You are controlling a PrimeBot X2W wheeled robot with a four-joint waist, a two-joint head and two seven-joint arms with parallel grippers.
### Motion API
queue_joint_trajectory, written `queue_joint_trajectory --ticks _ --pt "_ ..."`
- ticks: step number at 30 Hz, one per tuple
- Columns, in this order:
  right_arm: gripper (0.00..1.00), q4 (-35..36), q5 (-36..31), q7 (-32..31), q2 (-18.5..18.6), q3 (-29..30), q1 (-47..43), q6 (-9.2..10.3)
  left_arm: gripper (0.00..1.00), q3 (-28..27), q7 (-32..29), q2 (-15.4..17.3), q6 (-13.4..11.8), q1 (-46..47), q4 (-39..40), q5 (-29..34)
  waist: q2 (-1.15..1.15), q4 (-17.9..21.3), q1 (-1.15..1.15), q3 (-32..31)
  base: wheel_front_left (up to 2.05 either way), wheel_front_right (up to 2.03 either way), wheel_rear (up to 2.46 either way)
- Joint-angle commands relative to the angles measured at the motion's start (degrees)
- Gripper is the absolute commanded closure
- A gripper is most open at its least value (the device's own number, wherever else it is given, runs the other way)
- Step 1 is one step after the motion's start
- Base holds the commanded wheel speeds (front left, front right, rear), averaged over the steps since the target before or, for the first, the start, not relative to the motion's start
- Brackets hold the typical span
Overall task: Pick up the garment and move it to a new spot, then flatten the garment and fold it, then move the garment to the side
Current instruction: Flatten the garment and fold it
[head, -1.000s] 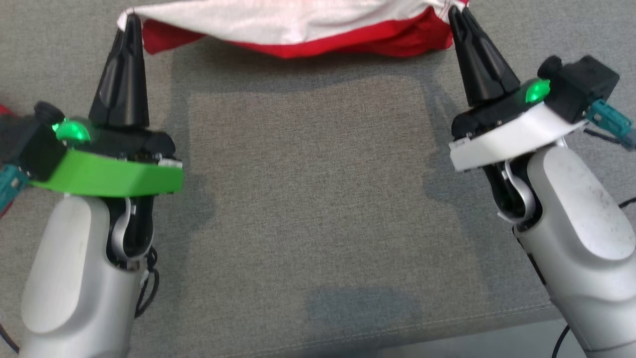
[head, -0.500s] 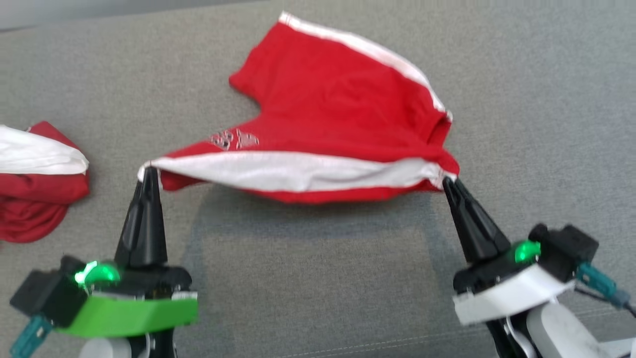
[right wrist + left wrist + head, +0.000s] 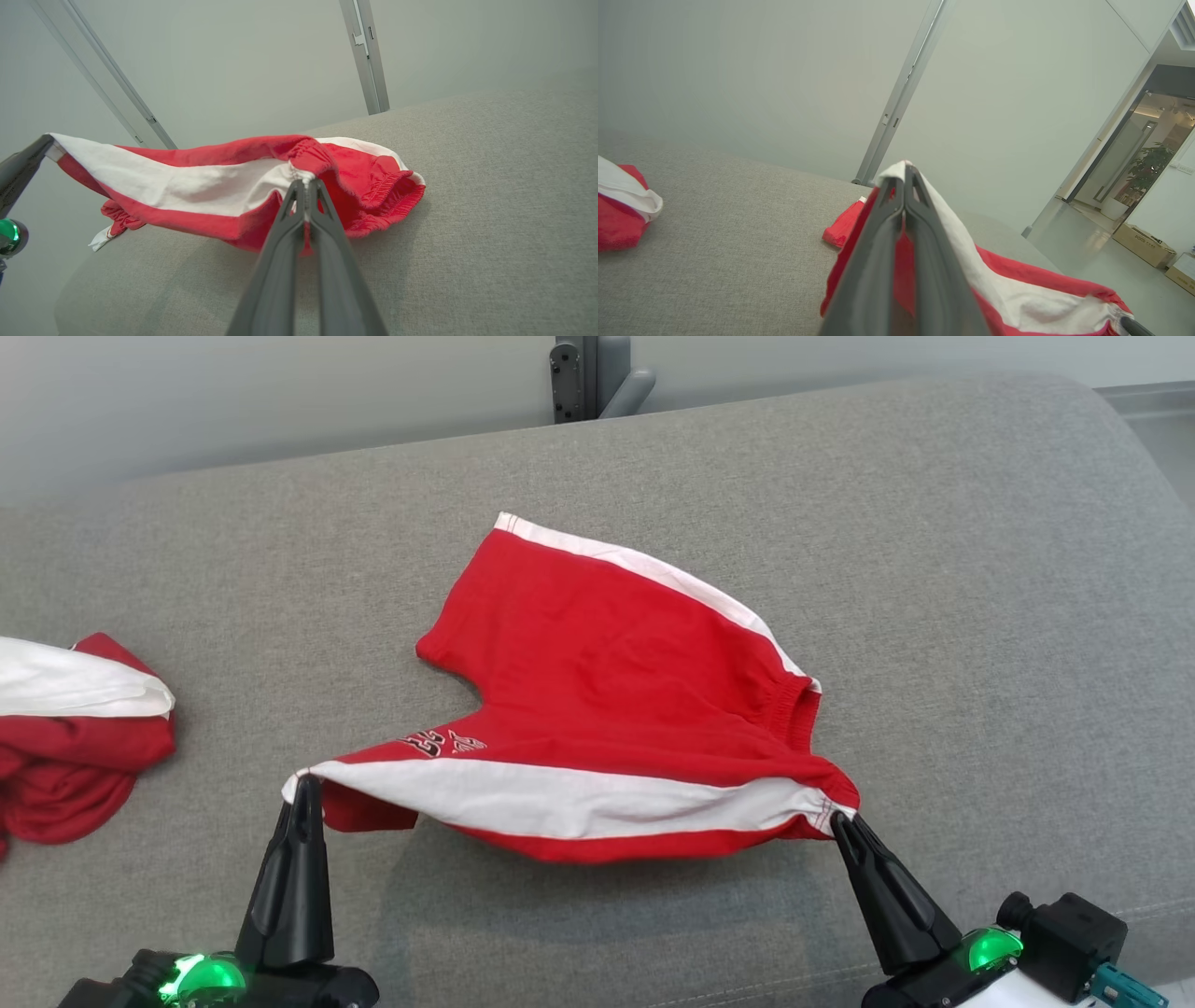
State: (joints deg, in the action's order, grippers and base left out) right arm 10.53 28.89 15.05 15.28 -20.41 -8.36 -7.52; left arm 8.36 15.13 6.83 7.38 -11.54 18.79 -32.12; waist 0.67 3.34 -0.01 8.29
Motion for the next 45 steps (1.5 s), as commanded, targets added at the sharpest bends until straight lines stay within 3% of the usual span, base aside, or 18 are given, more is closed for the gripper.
queue_joint_trajectory --ticks 1,6,14,24,35,45 --pt "1.0 0.23 0.79 0.18 0.06 -0.09 -0.47 0.06 1.0 -0.17 0.03 0.35 0.13 -0.74 0.15 0.12 -0.67 0.61 0.01 -0.57 0.0 0.0 0.0" --pt "1.0 -1.92 1.41 0.18 -0.96 -0.82 0.86 0.06 1.0 0.76 0.03 1.75 0.13 1.49 -3.74 -0.81 -0.67 1.46 0.01 -1.37 0.0 0.0 0.0" --pt "1.0 -8.22 1.02 0.18 -4.68 0.37 5.77 0.06 1.0 5.22 0.03 6.49 0.13 13.0 -15.49 -1.82 -0.67 2.99 0.01 -1.37 0.0 0.0 0.0" --pt "1.0 -16.71 -0.79 0.19 -11.8 6.0 13.49 0.05 1.0 11.73 0.03 9.74 0.14 32.04 -31.43 -2.06 -0.67 5.66 0.01 5.19 0.0 0.0 0.0" --pt "1.0 -20.73 6.17 0.19 -12.35 4.5 22.77 0.05 1.0 19.71 0.03 12.93 0.13 51.46 -46.24 -2.97 -0.67 10.15 0.01 15.27 0.0 0.0 0.0" --pt "1.0 -25.18 9.11 0.18 -12.37 1.68 27.48 0.05 1.0 21.99 0.03 13.52 0.13 59.58 -55.49 -2.44 -0.67 11.88 0.01 18.45 0.0 0.0 0.0"
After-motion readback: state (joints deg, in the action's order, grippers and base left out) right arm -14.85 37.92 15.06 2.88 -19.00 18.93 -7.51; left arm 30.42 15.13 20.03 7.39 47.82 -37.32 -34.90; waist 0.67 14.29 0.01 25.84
